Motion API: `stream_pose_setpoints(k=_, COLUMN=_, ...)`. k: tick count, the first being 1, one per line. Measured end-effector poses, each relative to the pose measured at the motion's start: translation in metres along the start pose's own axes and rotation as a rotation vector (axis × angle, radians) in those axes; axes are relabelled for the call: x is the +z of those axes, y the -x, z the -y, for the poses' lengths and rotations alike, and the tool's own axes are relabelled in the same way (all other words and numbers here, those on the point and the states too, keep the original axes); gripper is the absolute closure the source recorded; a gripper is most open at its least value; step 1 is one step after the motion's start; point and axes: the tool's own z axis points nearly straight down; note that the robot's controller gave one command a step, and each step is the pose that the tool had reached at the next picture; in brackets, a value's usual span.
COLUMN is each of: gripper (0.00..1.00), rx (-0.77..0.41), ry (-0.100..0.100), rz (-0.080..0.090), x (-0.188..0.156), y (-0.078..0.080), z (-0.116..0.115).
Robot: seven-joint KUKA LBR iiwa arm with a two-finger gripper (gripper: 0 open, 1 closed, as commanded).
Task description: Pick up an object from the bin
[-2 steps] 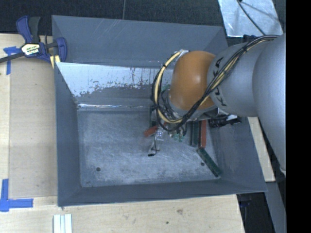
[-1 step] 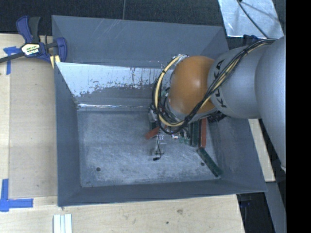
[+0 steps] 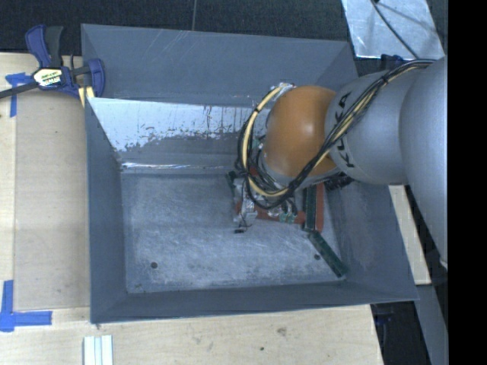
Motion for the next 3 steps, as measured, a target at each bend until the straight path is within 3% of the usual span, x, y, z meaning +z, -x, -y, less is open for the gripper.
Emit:
stream_pose_setpoints(k=1, gripper=1.00, rx=-0.035, ry=-0.005, rz=-0.006, x=-0.142, y=-0.034, z=0.058)
stream_pose_setpoints(k=2, gripper=0.00, rx=-0.037, ry=-0.003, rz=-0.014, x=-0.138, y=-0.035, z=0.056)
stream_pose_setpoints(k=3, gripper=0.00, rx=-0.441, ry=0.002, rz=-0.022, x=-0.006, y=-0.074, z=0.085)
